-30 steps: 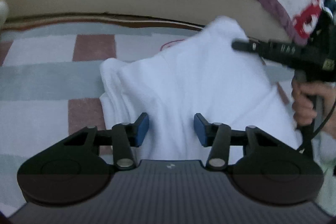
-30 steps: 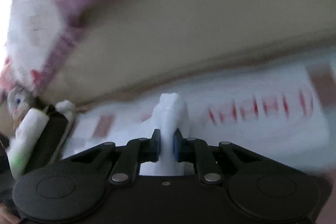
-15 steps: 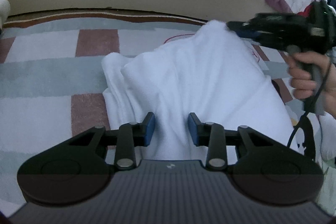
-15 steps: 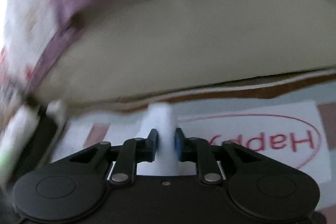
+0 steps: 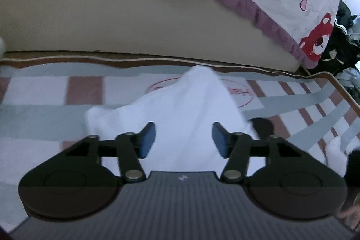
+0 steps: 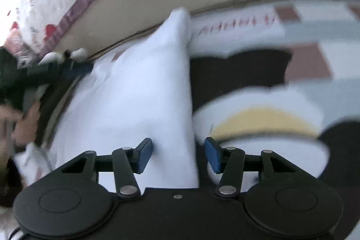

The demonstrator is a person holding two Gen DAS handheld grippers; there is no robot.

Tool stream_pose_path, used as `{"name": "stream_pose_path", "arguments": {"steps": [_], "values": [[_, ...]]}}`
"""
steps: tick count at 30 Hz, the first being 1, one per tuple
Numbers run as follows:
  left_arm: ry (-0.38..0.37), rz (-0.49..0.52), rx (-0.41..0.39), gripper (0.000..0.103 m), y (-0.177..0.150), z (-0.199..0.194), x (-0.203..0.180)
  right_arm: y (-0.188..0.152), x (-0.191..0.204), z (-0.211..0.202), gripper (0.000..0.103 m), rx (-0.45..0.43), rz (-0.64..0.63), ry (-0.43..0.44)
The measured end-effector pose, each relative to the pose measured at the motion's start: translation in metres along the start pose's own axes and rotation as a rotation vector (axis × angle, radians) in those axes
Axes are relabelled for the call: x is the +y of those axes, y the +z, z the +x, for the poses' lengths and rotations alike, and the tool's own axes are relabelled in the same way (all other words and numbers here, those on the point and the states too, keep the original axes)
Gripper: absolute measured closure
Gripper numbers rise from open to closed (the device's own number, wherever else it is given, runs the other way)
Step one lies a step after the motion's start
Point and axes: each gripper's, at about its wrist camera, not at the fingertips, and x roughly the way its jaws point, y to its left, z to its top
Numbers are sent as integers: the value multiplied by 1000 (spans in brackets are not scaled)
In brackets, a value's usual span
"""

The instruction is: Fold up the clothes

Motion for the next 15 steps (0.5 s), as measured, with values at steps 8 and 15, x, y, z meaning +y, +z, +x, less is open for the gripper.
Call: {"name": "stream_pose_path", "arguments": {"steps": [8, 15], "values": [[110, 204, 179, 27, 66, 120, -87, -12, -18, 4, 48, -42, 33, 127], [240, 349, 255, 95, 61, 169, -106, 2, -9, 27, 64, -144, 45, 115]]}}
